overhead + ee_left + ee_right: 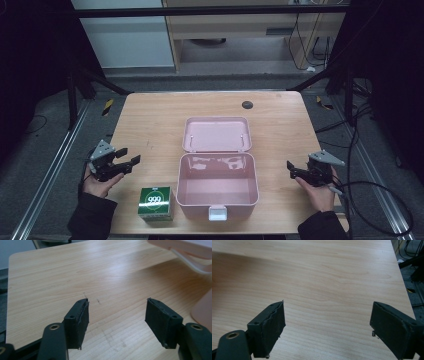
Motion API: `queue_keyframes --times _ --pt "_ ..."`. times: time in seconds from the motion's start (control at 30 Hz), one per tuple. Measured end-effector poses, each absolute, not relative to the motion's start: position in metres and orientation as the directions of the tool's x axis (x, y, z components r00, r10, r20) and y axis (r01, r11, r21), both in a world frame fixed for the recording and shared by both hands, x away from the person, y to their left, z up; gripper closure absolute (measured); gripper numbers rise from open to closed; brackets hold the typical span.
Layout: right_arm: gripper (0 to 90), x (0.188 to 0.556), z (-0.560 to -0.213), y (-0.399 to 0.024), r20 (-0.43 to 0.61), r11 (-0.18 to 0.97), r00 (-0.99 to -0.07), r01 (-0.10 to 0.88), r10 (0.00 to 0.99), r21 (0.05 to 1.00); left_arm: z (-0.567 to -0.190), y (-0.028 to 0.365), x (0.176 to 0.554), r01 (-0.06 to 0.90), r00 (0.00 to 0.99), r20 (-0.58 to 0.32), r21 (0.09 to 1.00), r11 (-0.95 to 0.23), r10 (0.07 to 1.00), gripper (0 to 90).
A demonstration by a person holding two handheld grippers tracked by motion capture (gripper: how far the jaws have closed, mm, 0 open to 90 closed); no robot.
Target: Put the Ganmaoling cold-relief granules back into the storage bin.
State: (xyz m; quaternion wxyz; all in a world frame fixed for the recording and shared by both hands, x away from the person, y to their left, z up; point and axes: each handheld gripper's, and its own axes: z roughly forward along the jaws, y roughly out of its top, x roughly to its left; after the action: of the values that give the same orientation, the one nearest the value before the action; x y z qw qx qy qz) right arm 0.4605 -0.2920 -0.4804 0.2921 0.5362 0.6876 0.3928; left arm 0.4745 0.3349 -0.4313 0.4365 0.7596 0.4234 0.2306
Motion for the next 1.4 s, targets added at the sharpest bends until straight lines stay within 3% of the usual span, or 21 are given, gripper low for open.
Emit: queue_keyframes --times 0.37,0.87,1.4 --pt "11.3 0.459 -0.481 -0.29 -0.04 0.179 -0.28 0.492 0.959 0.852 -0.407 0.334 0.469 0.407 0.652 -0.026 0.855 -0.322 0.757 26.0" --pt "10.2 0.459 -0.484 -0.287 -0.055 0.218 -0.318 0.502 0.946 0.837 -0.383 0.33 0.462 0.376 0.803 0.01 0.767 -0.52 0.596 17.3" --pt "9.0 0.459 -0.485 -0.289 -0.054 0.217 -0.317 0.504 0.947 0.836 -0.358 0.312 0.451 0.26 0.912 0.064 0.676 -0.689 0.406 13.7"
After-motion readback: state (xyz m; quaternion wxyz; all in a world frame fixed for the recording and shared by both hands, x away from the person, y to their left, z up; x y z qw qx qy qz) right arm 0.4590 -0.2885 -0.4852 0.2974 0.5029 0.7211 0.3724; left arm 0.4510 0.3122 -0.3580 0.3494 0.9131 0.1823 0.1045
